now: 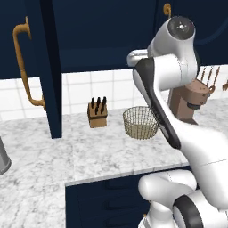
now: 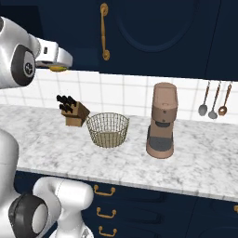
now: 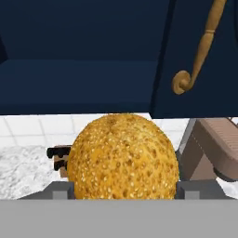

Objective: Open the cabinet, pick up the bread from the cabinet and place it in the basket. Then move the basket to the dining counter.

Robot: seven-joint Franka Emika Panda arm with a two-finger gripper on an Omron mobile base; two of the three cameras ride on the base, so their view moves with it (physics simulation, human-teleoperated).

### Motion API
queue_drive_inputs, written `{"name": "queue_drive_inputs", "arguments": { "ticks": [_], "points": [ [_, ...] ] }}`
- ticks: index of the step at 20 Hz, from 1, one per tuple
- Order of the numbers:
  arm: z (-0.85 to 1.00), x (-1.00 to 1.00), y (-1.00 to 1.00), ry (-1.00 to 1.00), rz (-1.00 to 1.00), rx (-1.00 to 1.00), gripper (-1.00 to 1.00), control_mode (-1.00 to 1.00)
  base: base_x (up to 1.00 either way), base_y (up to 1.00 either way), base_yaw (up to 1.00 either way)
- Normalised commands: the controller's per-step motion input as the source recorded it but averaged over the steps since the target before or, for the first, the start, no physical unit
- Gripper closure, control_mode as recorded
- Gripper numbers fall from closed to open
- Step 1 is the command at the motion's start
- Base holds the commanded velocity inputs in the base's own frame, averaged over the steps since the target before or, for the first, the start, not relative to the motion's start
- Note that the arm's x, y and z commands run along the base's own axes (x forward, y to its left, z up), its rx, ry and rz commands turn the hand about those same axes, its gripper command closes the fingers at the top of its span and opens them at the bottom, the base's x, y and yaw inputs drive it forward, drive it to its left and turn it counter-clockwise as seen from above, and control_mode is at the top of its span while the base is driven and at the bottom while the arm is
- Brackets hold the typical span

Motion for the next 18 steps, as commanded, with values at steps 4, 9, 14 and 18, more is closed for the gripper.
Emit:
{"name": "queue_drive_inputs", "arguments": {
  "ticks": [4, 9, 14, 18],
  "points": [
    [0.0, -1.0, -0.51, 0.17, -0.13, 0.0, 1.0, -1.0, 0.0, 0.0, 0.0],
    [-0.39, -0.78, -0.48, 0.13, -0.09, -0.01, 1.0, -1.0, 0.0, 0.0, 0.0],
    [-0.99, 0.24, -0.45, 0.01, 0.0, 0.0, 1.0, -1.0, 0.0, 0.0, 0.0],
    [-1.0, 0.68, -0.42, 0.01, 0.01, 0.0, 1.0, -1.0, 0.0, 0.0, 0.0]
  ]
}}
